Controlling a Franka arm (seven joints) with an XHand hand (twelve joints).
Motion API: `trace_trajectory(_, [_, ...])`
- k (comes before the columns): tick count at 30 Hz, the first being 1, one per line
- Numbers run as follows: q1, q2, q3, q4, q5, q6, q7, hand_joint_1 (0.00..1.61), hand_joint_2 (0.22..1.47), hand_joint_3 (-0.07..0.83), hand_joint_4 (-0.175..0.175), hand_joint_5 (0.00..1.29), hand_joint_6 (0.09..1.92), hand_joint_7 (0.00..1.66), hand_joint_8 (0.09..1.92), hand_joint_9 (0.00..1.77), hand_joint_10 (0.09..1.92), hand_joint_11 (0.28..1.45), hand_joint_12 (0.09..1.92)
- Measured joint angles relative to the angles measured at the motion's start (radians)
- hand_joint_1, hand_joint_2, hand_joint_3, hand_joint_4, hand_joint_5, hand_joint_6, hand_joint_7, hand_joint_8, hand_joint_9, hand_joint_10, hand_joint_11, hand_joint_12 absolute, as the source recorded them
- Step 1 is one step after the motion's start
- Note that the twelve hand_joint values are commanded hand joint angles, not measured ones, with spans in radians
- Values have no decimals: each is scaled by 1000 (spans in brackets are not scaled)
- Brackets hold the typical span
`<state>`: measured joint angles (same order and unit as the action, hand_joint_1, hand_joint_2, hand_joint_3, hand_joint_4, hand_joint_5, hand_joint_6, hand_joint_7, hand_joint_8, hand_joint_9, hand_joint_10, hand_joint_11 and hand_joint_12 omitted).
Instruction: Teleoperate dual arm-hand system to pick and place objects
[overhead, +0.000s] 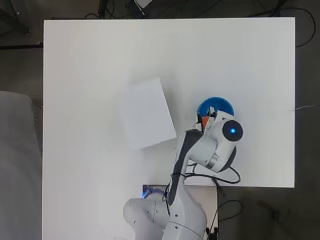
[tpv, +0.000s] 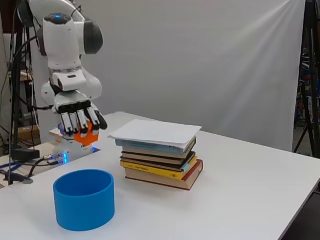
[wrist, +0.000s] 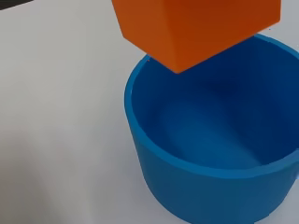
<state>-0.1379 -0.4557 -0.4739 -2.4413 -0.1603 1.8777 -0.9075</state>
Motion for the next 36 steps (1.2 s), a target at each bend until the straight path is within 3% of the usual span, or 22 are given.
trace_trajectory(4, [5,47,0,57,10,10,8,935,1244,-1,110,727,1361,919,1841,1197,1909,862,1750])
trace_trajectory(8, [12,117,-2,128,39,36,-9,937,1231,-2,131,749,1328,963,1843,1235,1903,877,1740])
trace_trajectory(20, [16,214,-11,124,58,49,-12,956,1238,1,82,739,1344,944,1731,1173,1809,791,1684])
trace_trajectory(21, [16,214,-14,127,60,52,-14,944,1236,0,105,740,1342,936,1720,1157,1795,776,1674])
trace_trajectory(23, [14,224,-20,137,69,57,-21,414,1011,4,31,449,539,597,705,700,758,532,693])
trace_trajectory(24, [12,240,-25,143,74,61,-27,220,933,1,12,340,285,499,376,596,416,493,374])
trace_trajectory(25, [11,261,-30,149,78,68,-30,109,882,-3,0,207,142,361,188,485,211,475,193])
trace_trajectory(26, [10,283,-33,151,79,80,-31,52,852,-6,-5,115,87,255,90,396,102,464,97])
trace_trajectory(28, [8,317,-36,153,78,103,-25,10,833,-5,-2,62,87,182,87,314,87,452,87])
trace_trajectory(32, [58,380,-89,170,128,104,-60,23,937,4,15,148,87,268,87,362,87,444,87])
trace_trajectory(36, [286,482,-308,174,195,96,-101,39,959,3,23,177,87,312,87,395,87,433,87])
